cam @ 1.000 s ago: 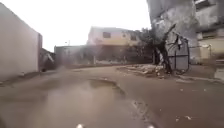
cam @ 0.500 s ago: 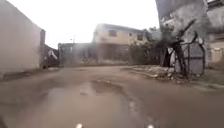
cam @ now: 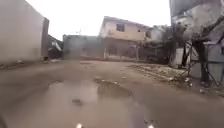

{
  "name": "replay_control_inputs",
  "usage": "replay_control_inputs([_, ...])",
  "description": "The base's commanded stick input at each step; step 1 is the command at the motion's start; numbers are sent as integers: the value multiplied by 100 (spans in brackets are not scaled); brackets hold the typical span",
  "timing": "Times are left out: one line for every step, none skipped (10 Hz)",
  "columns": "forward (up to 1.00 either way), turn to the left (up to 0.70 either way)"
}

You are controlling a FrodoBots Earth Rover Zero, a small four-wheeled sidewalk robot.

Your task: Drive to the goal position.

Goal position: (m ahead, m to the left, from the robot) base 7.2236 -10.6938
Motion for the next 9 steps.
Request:
replay_control_inputs([100, -5])
replay_control_inputs([100, 7])
replay_control_inputs([100, 7])
replay_control_inputs([100, 7])
replay_control_inputs([100, 7])
replay_control_inputs([100, 7])
replay_control_inputs([100, 7])
replay_control_inputs([100, 7])
replay_control_inputs([100, 7])
